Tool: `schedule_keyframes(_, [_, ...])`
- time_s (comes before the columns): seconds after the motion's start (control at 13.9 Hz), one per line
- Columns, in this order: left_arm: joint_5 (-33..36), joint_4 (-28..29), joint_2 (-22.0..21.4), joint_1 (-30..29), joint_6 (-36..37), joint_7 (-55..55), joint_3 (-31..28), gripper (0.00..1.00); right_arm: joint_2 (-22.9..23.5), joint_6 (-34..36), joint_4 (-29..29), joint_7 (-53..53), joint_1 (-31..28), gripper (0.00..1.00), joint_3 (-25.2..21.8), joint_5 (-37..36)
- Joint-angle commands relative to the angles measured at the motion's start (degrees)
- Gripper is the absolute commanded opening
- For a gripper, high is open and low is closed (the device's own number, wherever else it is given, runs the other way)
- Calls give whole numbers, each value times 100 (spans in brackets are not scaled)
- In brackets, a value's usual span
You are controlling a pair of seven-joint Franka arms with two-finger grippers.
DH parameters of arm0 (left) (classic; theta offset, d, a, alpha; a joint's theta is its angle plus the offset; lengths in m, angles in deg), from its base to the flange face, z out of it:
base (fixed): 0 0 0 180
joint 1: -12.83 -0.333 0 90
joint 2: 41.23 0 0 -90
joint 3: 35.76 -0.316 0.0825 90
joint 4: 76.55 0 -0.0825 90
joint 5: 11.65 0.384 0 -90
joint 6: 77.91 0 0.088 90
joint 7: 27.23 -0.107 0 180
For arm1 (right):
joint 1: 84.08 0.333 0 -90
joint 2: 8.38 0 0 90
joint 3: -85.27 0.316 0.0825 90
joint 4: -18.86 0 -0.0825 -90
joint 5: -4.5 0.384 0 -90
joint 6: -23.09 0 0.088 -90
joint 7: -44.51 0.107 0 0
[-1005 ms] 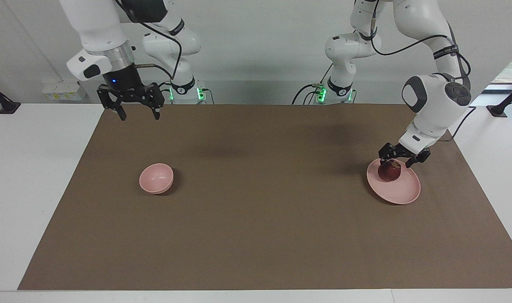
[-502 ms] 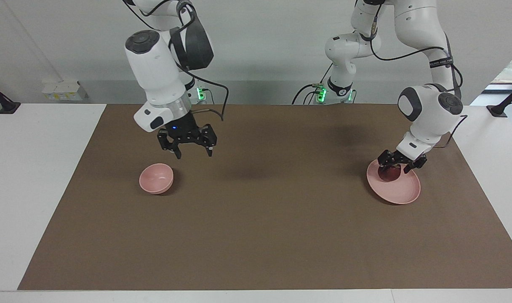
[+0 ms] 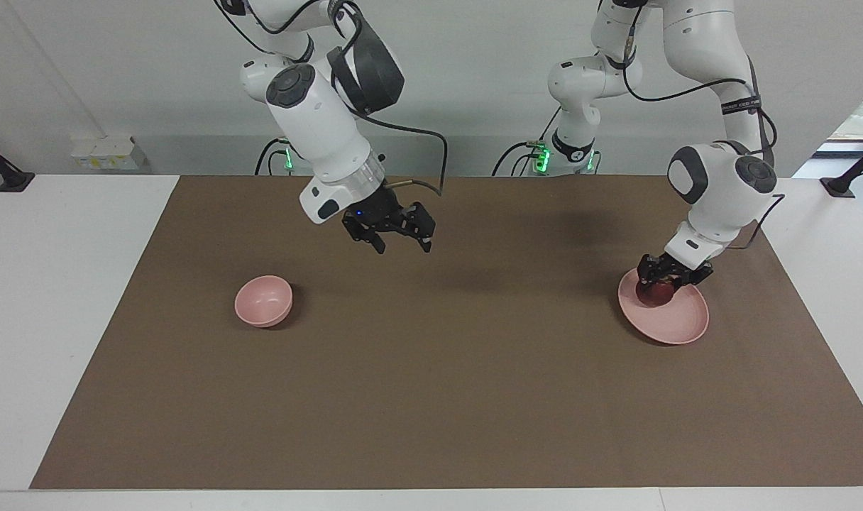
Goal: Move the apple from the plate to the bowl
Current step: 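Lift the apple with the left gripper while the right gripper approaches it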
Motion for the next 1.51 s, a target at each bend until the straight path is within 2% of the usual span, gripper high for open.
schedule_keyframes(0.0, [-114,-216,-240,65,260,-76,20,0,110,-135,29,571,49,100,-14,279])
schedule_keyframes(0.07, [-392,-479,-249,74,637,-76,37,0,119,-144,29,747,127,100,-23,279])
schedule_keyframes(0.22, [-1436,-998,-257,74,1271,-93,46,0,163,-144,29,1125,128,100,-23,479])
schedule_keyframes(0.36, [-2088,-1114,-406,135,1352,-67,142,0,277,-188,20,1319,119,100,-23,979])
schedule_keyframes(0.57, [-3563,-1097,-521,144,1309,-76,379,0,365,-661,-41,1950,329,100,-23,1324])
schedule_keyframes(0.65, [-3855,-1079,-539,127,1265,-76,589,0,365,-837,-111,2161,348,100,-23,1594])
schedule_keyframes(0.79, [-4278,-1018,-609,135,1186,-76,836,0,435,-1127,-225,2312,348,100,-23,2428])
schedule_keyframes(1.0, [-4937,-974,-644,144,1055,-76,1196,0,576,-1304,-200,2830,392,100,-23,2896])
schedule_keyframes(1.15, [-5254,-948,-644,144,502,-58,1521,0,646,-1496,-191,3024,401,100,-23,3300])
schedule_keyframes(1.29, [-5483,-930,-644,144,80,-67,1776,0,673,-1725,-156,3339,585,100,-23,3337])
schedule_keyframes(1.44, [-5493,-903,-662,266,34,-67,1812,0,682,-2007,-155,3481,743,100,-23,3337])
